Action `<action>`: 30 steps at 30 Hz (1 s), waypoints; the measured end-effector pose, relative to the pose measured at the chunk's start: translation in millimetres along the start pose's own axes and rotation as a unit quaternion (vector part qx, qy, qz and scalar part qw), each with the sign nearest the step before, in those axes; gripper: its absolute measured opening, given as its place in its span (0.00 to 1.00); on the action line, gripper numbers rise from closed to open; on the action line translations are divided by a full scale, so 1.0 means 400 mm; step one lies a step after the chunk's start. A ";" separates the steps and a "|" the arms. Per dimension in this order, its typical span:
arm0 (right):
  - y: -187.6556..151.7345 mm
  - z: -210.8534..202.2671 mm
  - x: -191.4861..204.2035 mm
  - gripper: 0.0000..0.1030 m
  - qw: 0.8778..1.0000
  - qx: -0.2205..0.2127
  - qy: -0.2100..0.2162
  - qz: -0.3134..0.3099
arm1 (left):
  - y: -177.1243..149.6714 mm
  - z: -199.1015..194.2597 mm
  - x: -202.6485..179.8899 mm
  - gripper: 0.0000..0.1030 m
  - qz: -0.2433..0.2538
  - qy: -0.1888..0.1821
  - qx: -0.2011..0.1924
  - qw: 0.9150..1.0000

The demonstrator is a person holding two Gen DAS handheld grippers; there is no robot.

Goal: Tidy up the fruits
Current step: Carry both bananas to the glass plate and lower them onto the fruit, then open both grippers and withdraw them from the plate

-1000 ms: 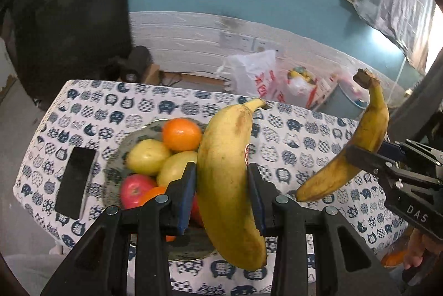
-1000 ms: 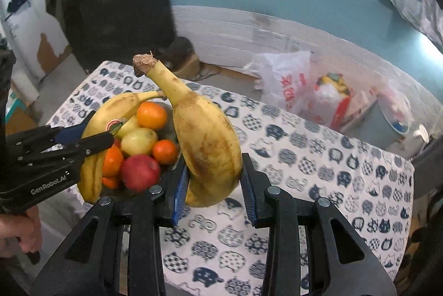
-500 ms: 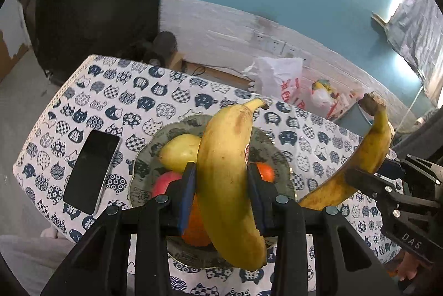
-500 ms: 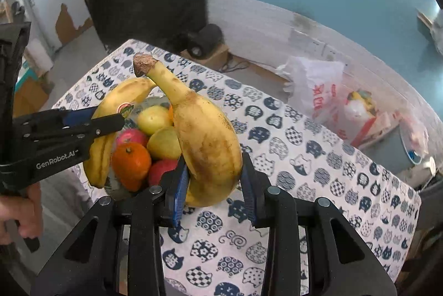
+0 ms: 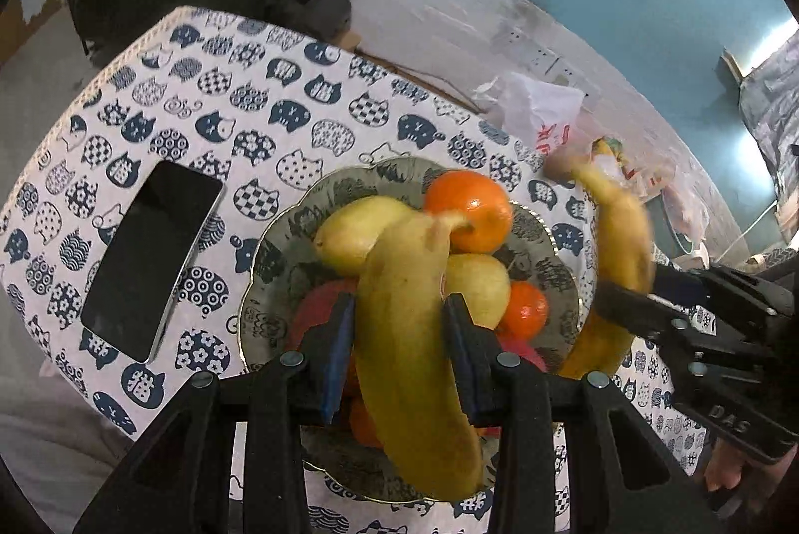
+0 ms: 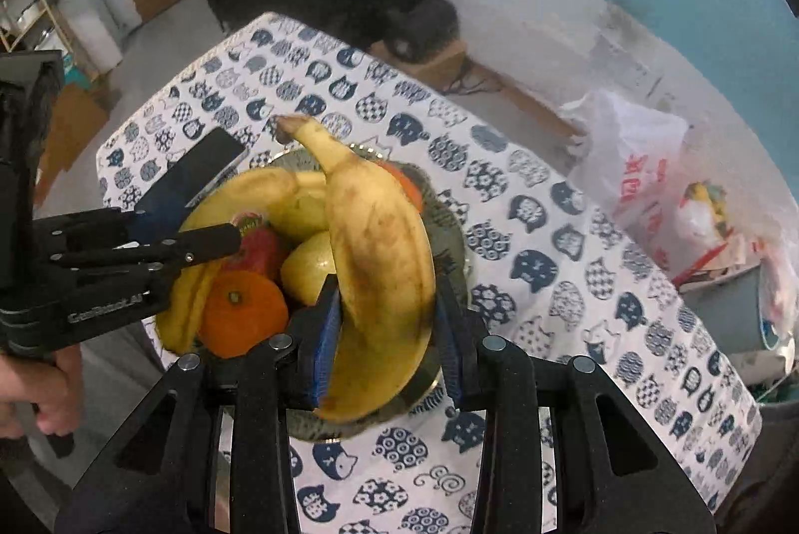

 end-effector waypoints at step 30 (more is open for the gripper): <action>-0.033 0.077 -0.027 0.57 0.998 0.019 0.033 0.058 | -0.016 -0.002 0.006 0.69 0.013 0.044 0.014 0.999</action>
Point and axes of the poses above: each gripper's, at about its wrist camera, not at the fingertips, and z roughly the way its jaws point, x to its left, y to its top, the point moved 7 cm from there along z, roughly the way its jaws point, and after that the axes turned 3 degrees about z, right-handed, at the moved point
